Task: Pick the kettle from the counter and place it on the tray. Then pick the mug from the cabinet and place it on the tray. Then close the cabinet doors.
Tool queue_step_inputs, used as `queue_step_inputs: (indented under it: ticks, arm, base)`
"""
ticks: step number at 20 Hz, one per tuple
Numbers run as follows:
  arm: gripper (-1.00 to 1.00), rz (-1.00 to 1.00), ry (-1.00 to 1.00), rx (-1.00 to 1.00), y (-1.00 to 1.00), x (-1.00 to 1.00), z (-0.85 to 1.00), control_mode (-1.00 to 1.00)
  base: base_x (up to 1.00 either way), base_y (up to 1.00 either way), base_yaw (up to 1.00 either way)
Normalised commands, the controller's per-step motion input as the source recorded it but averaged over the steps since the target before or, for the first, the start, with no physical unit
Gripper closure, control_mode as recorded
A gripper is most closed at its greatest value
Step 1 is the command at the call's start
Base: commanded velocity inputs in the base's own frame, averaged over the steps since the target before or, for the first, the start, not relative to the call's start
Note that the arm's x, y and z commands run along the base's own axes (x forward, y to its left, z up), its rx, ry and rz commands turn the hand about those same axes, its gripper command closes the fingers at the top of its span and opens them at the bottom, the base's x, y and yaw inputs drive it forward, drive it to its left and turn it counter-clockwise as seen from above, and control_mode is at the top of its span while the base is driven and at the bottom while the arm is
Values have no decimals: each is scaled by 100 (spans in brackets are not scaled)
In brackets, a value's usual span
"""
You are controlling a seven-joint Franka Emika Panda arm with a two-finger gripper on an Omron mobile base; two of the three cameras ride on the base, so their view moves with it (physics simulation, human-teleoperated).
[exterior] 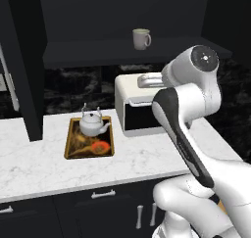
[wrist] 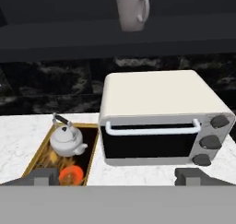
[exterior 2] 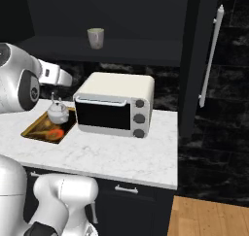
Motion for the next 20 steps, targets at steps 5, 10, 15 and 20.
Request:
queue_step_inputs:
  ticks: [5, 10, 15, 20]
  arm:
    - [-100, 0, 0, 3, -37, 0, 13, -100]
    - [-100, 0, 0, 0, -1, 2, 0, -100]
    - [-100, 9, -1, 0, -32, 40, 22, -100]
    - [-100, 15, -1, 0, -26, 59, 44, -100]
  base:
    - [0, 0, 0]
    - [0, 0, 0]
    - [0, 0, 0]
    - [0, 0, 0]
